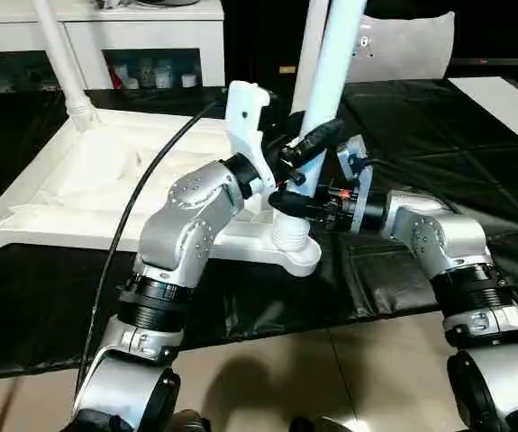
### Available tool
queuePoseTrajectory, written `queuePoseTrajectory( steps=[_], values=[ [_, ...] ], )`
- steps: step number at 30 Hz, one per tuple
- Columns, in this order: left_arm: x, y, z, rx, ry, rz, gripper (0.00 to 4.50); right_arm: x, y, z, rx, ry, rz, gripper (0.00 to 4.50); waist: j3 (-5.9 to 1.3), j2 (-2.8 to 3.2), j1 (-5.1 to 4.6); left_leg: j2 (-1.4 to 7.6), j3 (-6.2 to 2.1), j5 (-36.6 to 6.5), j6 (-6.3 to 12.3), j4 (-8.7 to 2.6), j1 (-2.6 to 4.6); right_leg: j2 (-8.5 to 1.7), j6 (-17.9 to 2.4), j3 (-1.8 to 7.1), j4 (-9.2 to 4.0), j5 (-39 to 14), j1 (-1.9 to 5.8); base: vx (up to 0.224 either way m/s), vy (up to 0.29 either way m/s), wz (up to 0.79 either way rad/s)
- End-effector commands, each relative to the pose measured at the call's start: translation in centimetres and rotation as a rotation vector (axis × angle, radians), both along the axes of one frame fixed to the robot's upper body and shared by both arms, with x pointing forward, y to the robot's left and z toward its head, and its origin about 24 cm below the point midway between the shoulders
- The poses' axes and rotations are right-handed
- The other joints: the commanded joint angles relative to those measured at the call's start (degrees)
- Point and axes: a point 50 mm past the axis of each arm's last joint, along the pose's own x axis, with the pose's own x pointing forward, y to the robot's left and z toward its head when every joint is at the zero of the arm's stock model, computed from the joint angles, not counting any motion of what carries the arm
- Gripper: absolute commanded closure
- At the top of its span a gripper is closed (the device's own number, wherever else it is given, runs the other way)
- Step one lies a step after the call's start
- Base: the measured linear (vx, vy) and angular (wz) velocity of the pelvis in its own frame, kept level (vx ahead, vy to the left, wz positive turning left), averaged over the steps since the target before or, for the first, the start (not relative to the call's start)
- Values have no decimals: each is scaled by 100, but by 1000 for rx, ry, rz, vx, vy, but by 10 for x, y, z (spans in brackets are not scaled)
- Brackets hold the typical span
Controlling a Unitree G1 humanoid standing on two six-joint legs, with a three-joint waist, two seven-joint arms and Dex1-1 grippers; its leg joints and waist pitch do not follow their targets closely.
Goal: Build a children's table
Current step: Pick table leg
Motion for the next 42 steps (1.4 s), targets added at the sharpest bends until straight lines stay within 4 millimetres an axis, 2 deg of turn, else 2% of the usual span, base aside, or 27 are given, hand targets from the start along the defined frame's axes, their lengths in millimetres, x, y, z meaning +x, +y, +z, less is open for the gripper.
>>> queuePoseTrajectory(
  steps=[1, 2, 5, 7, 8, 10, 13, 14, 15, 18, 20, 21, 23, 24, 25, 27, 28, 29, 31, 32, 33, 34, 35, 36, 38, 40, 42],
  values=[
    [-13, -10, 13, -41, -51, -114, 188, 5, -7, 0, -13, 8, -67, 257, -553, -92, 16, 176, -18, -300, 368, -369, 13, -339, -658, 284, -380, -1919, 502, 0, 0, 0],
    [-17, -12, 15, -56, -54, -154, 160, 4, -7, 0, -6, 15, -63, 257, -550, -84, 17, 177, -20, -308, 366, -371, 10, -342, -694, 284, -378, -1895, 507, 0, 0, 0],
    [-30, -19, 17, -95, -44, -272, 150, 5, -8, -1, -5, 21, -88, 258, -544, -80, 13, 181, -14, -326, 338, -374, 11, -348, -737, 289, -377, -1899, 508, 0, 0, 0],
    [-32, -20, 16, -99, -39, -294, 114, 6, -9, -2, -6, 21, -97, 261, -542, -85, 16, 178, -8, -322, 317, -378, 17, -342, -777, 290, -382, -1926, 499, 0, 0, 0],
    [-34, -21, 16, -98, -37, -306, 114, 6, -10, -2, -7, 19, -109, 261, -547, -36, 25, 183, -6, -357, 323, -371, 32, -337, -805, 295, -382, -1896, 486, 0, 0, 0],
    [-30, -20, 16, -122, -26, -271, 107, 7, -12, -1, -1, -22, -149, 261, -533, -92, -2, 172, -1, -443, 318, -377, 2, -329, -707, 287, -413, -1994, 511, 0, 0, 0],
    [-26, -16, 16, -120, -26, -236, 107, 9, -14, 2, 26, -53, -214, 261, -526, -85, -12, 149, -1, -485, 277, -382, 12, -317, -487, 273, -454, -2262, 505, 0, 0, 0],
    [-23, -12, 16, -118, -23, -213, 107, 10, -16, 2, 25, -43, -238, 261, -531, -141, -30, 146, 0, -472, 263, -381, 4, -315, -430, 269, -451, -2299, 516, 0, 0, 0],
    [-22, -10, 15, -110, -24, -204, 107, 11, -18, 1, 20, -43, -249, 261, -534, -125, -25, 137, -3, -439, 264, -382, 2, -311, -398, 267, -445, -2322, 519, 0, 0, 0],
    [-11, 16, 0, 49, -42, -117, 107, 10, -36, -2, -40, -67, -358, 261, -527, -75, -59, 130, -9, -503, 227, -392, 34, -289, -177, 252, -495, -2539, 482, 0, 0, 0],
    [-8, 28, -9, 171, -61, -91, 107, 7, -43, -2, -46, -93, -410, 261, -526, -61, -70, 122, -20, -497, 201, -400, 30, -280, -57, 249, -500, -2560, 480, 0, 0, 0],
    [-8, 28, -9, 171, -61, -91, 107, 7, -43, -2, -46, -93, -410, 261, -526, -27, -85, 127, -19, -530, 174, -409, 47, -271, -31, 254, -507, -2551, 462, 0, 0, 0],
    [-3, 43, -27, 380, -83, -110, 107, 0, -52, -2, -50, -131, -484, 261, -539, -10, -93, 127, -36, -523, 165, -427, 57, -266, 11, 263, -486, -2443, 460, 0, 0, 0],
    [-2, 48, -36, 464, -91, -140, 107, -3, -56, -4, -54, -140, -532, 261, -536, -9, -90, 121, -41, -537, 152, -426, 57, -266, 10, 258, -485, -2421, 459, 0, 0, 0],
    [-2, 48, -36, 464, -91, -140, 107, -3, -56, -4, -54, -140, -532, 261, -540, 38, -82, 120, -45, -546, 140, -429, 70, -268, -8, 262, -484, -2388, 456, 0, 0, 0],
    [-2, 51, -44, 534, -96, -178, 107, -5, -59, -6, -62, -140, -569, 261, -550, 26, -82, 139, -46, -526, 110, -435, 73, -286, -191, 269, -463, -2177, 464, 0, 0, 0],
    [-4, 55, -57, 617, -87, -254, 107, -10, -62, -11, -91, -138, -631, 261, -547, 87, -90, 147, -55, -558, 90, -447, 73, -293, -324, 276, -457, -2065, 465, 0, 0, 0],
    [-5, 56, -61, 642, -84, -284, 136, -12, -62, -13, -106, -138, -651, 261, -537, 53, -96, 136, -44, -602, 71, -458, 74, -286, -331, 287, -459, -2033, 462, 0, 0, 0],
    [-4, 59, -70, 697, -69, -326, 143, -17, -62, -17, -127, -137, -670, 261, -537, 67, -96, 146, -40, -759, 3, -465, 97, -317, -399, 292, -460, -2086, 474, 0, 0, 0],
    [-4, 61, -80, 762, -60, -388, 147, -24, -62, -21, -132, -142, -662, 261, -505, 129, -109, 120, -32, -979, 4, -479, 115, -298, -337, 282, -560, -2285, 464, 0, 0, 0],
    [-4, 61, -80, 762, -60, -388, 170, -24, -62, -21, -132, -142, -662, 261, -505, 129, -109, 120, -32, -979, 4, -479, 115, -298, -337, 282, -560, -2285, 464, 0, 0, 0],
    [-4, 62, -85, 793, -53, -412, 181, -26, -62, -21, -128, -148, -647, 261, -491, 87, -133, 97, -43, -1208, -11, -496, 109, -305, -235, 252, -568, -2595, 515, 0, 0, 0],
    [-3, 63, -89, 822, -53, -433, 181, -29, -62, -22, -124, -142, -648, 261, -485, 123, -136, 83, -46, -1304, -20, -495, 145, -312, -84, 232, -651, -2922, 501, 0, 0, 0],
    [-2, 64, -92, 845, -54, -444, 190, -30, -63, -23, -118, -133, -658, 261, -499, 101, -153, 71, -61, -1257, -27, -488, 123, -321, -14, 219, -651, -3024, 532, 0, 0, 0],
    [3, 65, -97, 896, -61, -453, 200, -35, -65, -25, -116, -124, -669, 261, -506, 122, -151, 65, -57, -1234, -2, -474, 137, -311, 81, 197, -676, -3124, 515, 0, 0, 0],
    [7, 65, -98, 929, -69, -461, 225, -39, -65, -27, -120, -121, -667, 261, -506, 142, -168, 66, -69, -1177, 19, -485, 100, -298, 82, 182, -686, -3054, 536, 0, 0, 0],
    [10, 64, -99, 949, -72, -468, 229, -42, -65, -28, -123, -117, -659, 261, -523, 158, -168, 94, -75, -1149, 61, -497, 113, -313, -23, 185, -659, -2850, 545, 0, 0, 0]
  ],
)
